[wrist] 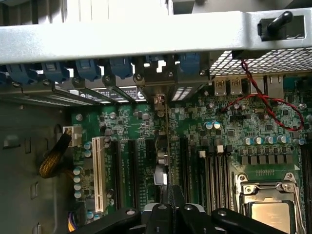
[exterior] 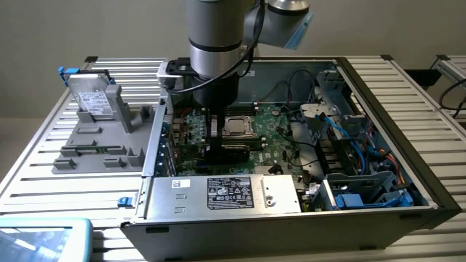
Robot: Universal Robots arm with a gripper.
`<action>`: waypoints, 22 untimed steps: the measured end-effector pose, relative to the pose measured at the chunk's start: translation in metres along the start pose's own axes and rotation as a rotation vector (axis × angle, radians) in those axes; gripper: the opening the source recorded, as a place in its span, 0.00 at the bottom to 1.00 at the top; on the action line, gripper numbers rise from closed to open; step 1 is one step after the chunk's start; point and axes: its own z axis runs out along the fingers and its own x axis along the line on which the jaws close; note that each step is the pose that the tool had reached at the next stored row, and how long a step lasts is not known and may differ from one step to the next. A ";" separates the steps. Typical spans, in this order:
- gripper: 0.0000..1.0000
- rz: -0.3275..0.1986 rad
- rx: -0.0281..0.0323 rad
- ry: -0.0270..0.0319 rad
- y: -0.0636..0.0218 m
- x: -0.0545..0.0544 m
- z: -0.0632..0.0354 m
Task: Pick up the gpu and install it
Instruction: 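Press down on the gpu until it lock into place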
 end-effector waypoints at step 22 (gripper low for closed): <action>0.12 0.005 -0.0194 -0.0039 0.0160 0.002 -0.0020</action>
